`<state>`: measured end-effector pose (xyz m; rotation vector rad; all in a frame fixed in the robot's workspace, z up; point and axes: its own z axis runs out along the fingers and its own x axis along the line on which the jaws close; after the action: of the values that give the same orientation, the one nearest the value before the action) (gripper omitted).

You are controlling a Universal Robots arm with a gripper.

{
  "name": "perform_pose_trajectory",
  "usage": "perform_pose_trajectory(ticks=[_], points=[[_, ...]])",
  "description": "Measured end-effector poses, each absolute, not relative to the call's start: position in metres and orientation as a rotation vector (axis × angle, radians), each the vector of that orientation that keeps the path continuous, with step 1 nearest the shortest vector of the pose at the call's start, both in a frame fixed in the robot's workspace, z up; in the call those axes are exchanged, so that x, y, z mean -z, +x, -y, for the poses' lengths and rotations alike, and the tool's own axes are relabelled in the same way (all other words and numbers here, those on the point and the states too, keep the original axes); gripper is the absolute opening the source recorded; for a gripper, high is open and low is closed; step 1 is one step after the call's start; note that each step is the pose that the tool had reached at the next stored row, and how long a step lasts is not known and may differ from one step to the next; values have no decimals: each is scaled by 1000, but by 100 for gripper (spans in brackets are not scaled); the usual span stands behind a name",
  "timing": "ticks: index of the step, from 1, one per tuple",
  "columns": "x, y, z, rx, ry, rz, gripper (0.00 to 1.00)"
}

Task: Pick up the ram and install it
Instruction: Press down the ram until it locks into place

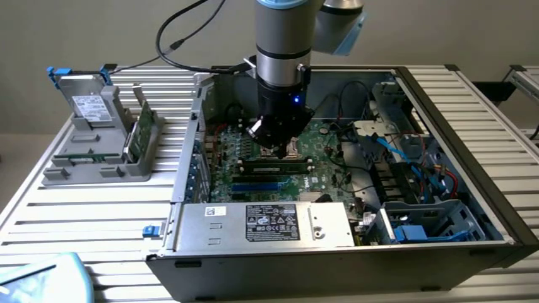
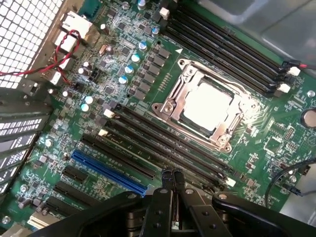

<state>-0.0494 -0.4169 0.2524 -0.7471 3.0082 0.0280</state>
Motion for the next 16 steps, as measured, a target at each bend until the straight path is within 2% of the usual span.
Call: perform_pose_trajectory(ticks=[16], points=[[-252,-50,417,-41,-434,-3065,11]])
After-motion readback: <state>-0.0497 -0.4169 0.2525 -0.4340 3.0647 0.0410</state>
